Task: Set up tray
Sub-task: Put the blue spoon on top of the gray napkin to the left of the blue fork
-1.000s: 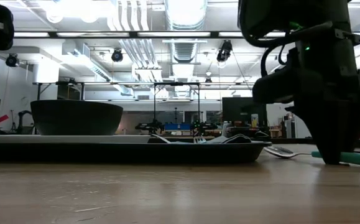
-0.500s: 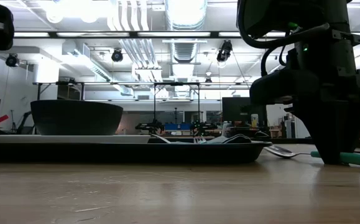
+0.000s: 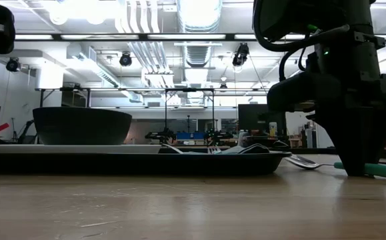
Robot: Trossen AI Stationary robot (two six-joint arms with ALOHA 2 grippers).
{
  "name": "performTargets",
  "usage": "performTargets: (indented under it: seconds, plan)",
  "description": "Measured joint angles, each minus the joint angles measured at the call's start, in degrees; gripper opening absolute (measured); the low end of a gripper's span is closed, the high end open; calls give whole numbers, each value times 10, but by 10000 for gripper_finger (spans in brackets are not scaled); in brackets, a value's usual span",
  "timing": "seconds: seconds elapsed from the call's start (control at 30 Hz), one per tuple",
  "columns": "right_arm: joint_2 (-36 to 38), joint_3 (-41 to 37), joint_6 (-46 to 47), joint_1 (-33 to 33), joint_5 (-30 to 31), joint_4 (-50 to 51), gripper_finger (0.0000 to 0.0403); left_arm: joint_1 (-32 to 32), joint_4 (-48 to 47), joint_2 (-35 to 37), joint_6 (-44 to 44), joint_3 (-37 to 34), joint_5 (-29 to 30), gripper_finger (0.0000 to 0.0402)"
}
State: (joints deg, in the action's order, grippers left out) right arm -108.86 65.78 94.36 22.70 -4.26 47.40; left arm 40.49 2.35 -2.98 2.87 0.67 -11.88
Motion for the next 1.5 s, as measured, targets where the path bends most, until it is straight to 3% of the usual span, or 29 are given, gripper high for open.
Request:
performTargets:
  seconds: [0.37,0.87,1.5]
  plan:
    - [2,17,2,0,-2,14,37,0,0,0,0,0,0,85]
    - [3,109,32,-11,12,153,37,0,0,0,0,0,0,85]
    - [5,191,129,-72,44,148,37,0,0,0,0,0,0,85]
